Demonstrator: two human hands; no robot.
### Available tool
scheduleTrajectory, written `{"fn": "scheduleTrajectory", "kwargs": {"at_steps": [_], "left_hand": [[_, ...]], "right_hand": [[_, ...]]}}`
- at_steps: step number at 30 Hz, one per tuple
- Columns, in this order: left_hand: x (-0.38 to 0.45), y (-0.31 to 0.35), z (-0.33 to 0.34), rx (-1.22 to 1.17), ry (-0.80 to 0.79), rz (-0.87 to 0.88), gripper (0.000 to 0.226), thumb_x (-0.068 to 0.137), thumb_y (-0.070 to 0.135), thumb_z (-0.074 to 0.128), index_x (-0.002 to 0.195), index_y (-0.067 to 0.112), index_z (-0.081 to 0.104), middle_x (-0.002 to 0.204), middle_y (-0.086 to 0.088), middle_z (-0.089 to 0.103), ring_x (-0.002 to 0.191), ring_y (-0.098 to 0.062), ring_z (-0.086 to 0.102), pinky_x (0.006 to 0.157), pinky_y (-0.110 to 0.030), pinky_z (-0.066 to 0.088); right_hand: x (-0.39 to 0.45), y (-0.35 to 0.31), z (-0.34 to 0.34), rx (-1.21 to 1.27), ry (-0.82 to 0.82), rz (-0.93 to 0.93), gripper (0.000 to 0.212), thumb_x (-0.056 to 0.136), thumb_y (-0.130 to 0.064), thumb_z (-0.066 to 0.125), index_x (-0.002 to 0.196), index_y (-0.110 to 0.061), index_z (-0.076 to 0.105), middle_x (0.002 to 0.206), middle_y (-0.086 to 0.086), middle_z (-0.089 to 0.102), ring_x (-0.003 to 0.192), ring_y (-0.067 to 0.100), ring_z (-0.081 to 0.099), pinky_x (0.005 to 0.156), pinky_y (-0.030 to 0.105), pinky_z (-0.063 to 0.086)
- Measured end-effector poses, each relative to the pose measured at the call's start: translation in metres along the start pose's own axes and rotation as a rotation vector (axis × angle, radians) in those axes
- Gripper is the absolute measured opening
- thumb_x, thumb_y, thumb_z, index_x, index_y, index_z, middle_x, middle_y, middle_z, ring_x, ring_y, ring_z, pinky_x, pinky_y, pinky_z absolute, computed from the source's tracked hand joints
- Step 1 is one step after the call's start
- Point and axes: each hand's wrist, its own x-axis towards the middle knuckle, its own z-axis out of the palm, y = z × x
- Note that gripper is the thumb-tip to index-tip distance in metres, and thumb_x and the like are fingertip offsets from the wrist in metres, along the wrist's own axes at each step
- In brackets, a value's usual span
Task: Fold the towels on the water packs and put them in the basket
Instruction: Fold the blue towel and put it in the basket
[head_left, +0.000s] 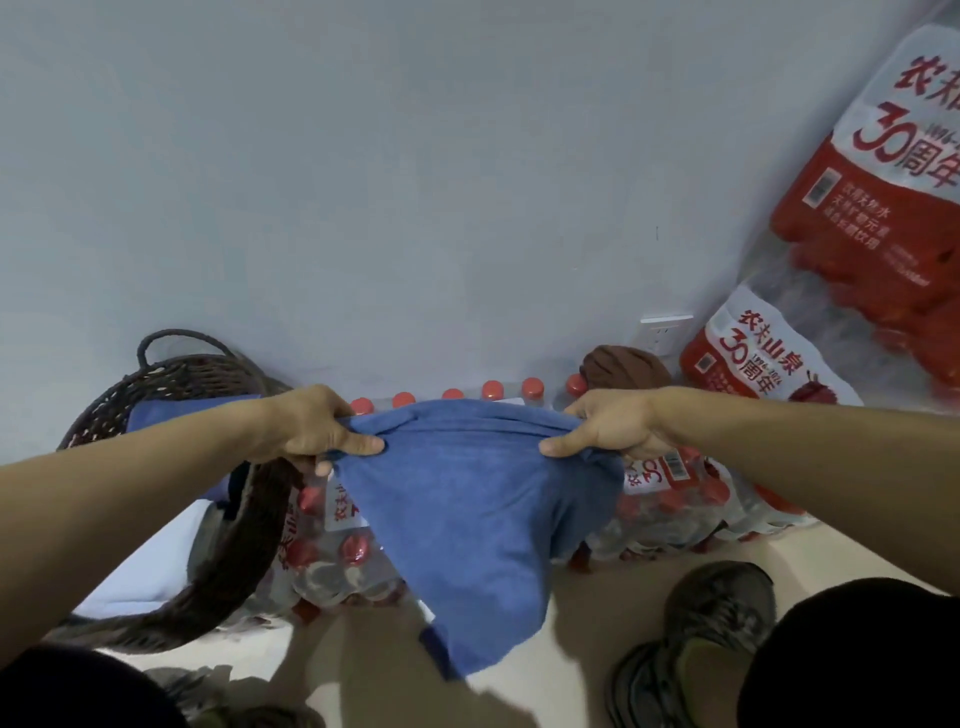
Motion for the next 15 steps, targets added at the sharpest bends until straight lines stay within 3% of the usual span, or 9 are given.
{"fn": "scheduleTrajectory", "kwargs": {"at_steps": [3,5,8,11,15], "left_hand": [[0.021,-0.013,0.003,0.015,0.097,-0.013,0.048,0.081,0.042,0.075,0.087,-0.005,0.067,0.070,-0.015,0.062,0.062,-0.026,0.056,0.061,-0.033,0.049],[0.033,-0.018,0.005,-0.023,0.157,-0.011,0.051,0.083,0.044,0.073,0.092,-0.006,0.069,0.085,-0.020,0.067,0.075,-0.032,0.061,0.074,-0.044,0.053],[0.051,-0.022,0.006,-0.071,0.288,0.014,0.039,0.086,0.038,0.072,0.087,0.000,0.068,0.085,-0.015,0.069,0.071,-0.025,0.063,0.066,-0.038,0.055],[0.068,-0.024,0.015,-0.219,0.344,0.027,0.029,0.091,0.023,0.068,0.088,-0.006,0.066,0.090,-0.025,0.067,0.081,-0.035,0.065,0.081,-0.052,0.057],[0.090,-0.030,0.027,-0.406,0.347,-0.035,0.027,0.095,0.024,0.062,0.100,-0.003,0.064,0.101,-0.023,0.066,0.093,-0.039,0.065,0.085,-0.058,0.055]], "right_hand": [[0.020,0.007,-0.005,0.086,0.184,-0.024,0.023,0.083,-0.025,0.078,0.084,-0.004,0.067,0.077,0.004,0.068,0.075,0.020,0.062,0.064,0.027,0.052],[0.035,0.013,-0.010,0.149,0.286,-0.032,0.024,0.084,-0.024,0.077,0.086,-0.002,0.066,0.083,0.008,0.065,0.080,0.024,0.061,0.070,0.031,0.051],[0.058,0.018,-0.011,0.128,0.387,-0.012,0.026,0.087,-0.020,0.073,0.100,0.001,0.064,0.096,0.015,0.063,0.090,0.031,0.061,0.074,0.035,0.052],[0.073,0.015,-0.012,-0.063,0.454,0.016,0.004,0.090,-0.014,0.060,0.087,-0.011,0.060,0.090,0.011,0.061,0.081,0.027,0.059,0.069,0.032,0.052],[0.090,0.003,-0.014,-0.137,0.523,-0.009,0.018,0.090,-0.011,0.054,0.073,-0.017,0.056,0.085,0.007,0.060,0.087,0.027,0.058,0.078,0.032,0.049]]}}
